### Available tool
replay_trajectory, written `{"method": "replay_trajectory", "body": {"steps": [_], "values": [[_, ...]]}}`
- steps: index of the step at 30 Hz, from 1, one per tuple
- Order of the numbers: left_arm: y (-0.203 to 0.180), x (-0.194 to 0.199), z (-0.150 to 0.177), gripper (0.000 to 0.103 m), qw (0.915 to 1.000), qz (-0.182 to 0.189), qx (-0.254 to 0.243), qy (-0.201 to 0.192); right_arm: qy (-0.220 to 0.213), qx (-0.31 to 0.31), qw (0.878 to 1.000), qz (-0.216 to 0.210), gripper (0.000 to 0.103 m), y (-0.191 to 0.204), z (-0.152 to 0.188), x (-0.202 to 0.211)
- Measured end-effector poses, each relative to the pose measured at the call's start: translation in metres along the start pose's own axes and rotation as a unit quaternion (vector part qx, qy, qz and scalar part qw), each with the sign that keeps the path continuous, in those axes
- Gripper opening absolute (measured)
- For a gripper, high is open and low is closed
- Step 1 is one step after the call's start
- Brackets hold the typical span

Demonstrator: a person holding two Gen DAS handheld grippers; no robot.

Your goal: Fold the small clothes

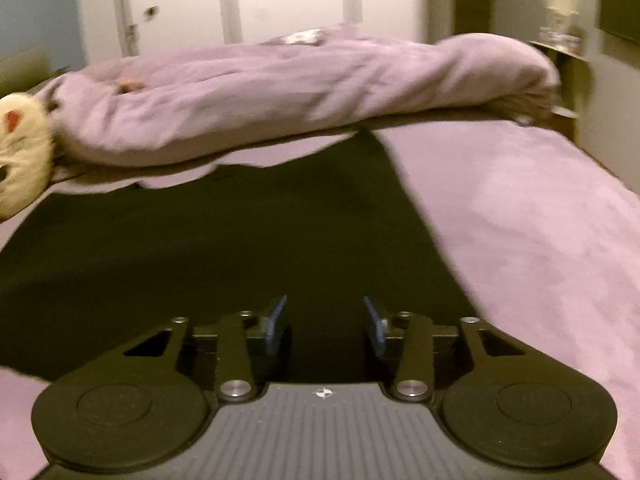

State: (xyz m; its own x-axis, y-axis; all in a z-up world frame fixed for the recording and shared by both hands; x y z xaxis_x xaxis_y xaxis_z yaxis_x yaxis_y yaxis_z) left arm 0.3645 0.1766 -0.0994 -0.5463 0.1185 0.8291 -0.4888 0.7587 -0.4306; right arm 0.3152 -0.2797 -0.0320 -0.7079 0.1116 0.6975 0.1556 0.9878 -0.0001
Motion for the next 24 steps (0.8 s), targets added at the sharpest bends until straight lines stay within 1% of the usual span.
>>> {"method": "replay_trajectory", "body": {"steps": [1, 2, 3, 6, 7, 9, 10, 12, 13, 14, 16, 17, 19, 20, 21, 23, 24], "values": [[0.000, -0.001, -0.004, 0.100, 1.0000, 0.004, 0.002, -0.003, 0.002, 0.006, 1.000, -0.009, 0.032, 0.009, 0.000, -0.002], [-0.002, 0.001, -0.007, 0.091, 0.9999, 0.009, 0.002, -0.008, 0.002, 0.010, 1.000, -0.019, 0.031, 0.018, 0.000, -0.003], [-0.003, 0.003, -0.012, 0.086, 0.9998, 0.016, 0.003, -0.010, 0.000, 0.012, 0.999, -0.030, 0.029, 0.028, -0.001, -0.005], [-0.004, 0.000, -0.029, 0.087, 0.9995, 0.028, 0.006, -0.010, -0.005, 0.013, 0.998, -0.056, 0.027, 0.054, -0.005, -0.009], [-0.007, -0.002, -0.035, 0.087, 0.9996, 0.027, -0.004, -0.010, -0.006, 0.016, 0.998, -0.064, 0.027, 0.065, -0.006, -0.011], [-0.014, -0.008, -0.050, 0.092, 0.9988, 0.037, -0.030, -0.012, -0.008, 0.029, 0.996, -0.078, 0.025, 0.082, -0.005, -0.016], [-0.018, -0.013, -0.056, 0.092, 0.9983, 0.041, -0.041, -0.009, -0.008, 0.035, 0.996, -0.082, 0.025, 0.089, -0.003, -0.018], [-0.031, -0.027, -0.064, 0.095, 0.9960, 0.056, -0.070, 0.008, 0.005, 0.053, 0.996, -0.073, 0.025, 0.098, 0.006, -0.030], [-0.036, -0.035, -0.065, 0.095, 0.9942, 0.063, -0.085, 0.023, 0.016, 0.061, 0.996, -0.063, 0.025, 0.098, 0.012, -0.038], [-0.045, -0.048, -0.064, 0.095, 0.9903, 0.071, -0.108, 0.049, 0.018, 0.066, 0.996, -0.056, 0.025, 0.098, 0.019, -0.043], [-0.059, -0.069, -0.060, 0.098, 0.9829, 0.070, -0.146, 0.087, 0.004, 0.067, 0.997, -0.047, 0.025, 0.099, 0.023, -0.044], [-0.066, -0.078, -0.058, 0.102, 0.9780, 0.068, -0.171, 0.097, 0.003, 0.065, 0.997, -0.041, 0.025, 0.100, 0.022, -0.044], [-0.078, -0.082, -0.057, 0.102, 0.9704, 0.065, -0.209, 0.102, 0.002, 0.049, 0.998, -0.030, 0.025, 0.101, 0.019, -0.042], [-0.085, -0.079, -0.056, 0.094, 0.9654, 0.087, -0.224, 0.102, 0.001, 0.041, 0.999, -0.025, 0.025, 0.101, 0.018, -0.041], [-0.090, -0.075, -0.052, 0.075, 0.9598, 0.111, -0.232, 0.112, -0.001, 0.032, 0.999, -0.019, 0.025, 0.102, 0.019, -0.040], [-0.090, -0.074, -0.048, 0.071, 0.9564, 0.110, -0.243, 0.120, -0.005, 0.021, 1.000, -0.009, 0.025, 0.101, 0.022, -0.039], [-0.088, -0.076, -0.047, 0.064, 0.9555, 0.111, -0.246, 0.121, -0.006, 0.015, 1.000, -0.004, 0.026, 0.102, 0.023, -0.039]]}}
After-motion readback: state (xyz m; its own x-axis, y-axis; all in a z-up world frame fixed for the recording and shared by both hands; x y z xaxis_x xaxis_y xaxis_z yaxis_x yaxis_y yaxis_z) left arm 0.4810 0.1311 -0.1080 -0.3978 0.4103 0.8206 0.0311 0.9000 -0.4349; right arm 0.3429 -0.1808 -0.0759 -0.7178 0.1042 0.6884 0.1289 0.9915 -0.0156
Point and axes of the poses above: each gripper's, at about its wrist camera, not at the fingertips, and x roughly against the way its jaws point, y to its left, z to its underside, the point moved 8 cm from there along -x, roughly the way its jaws point, and after that the axes turned 2 degrees about -z, right-handed, at the moved point
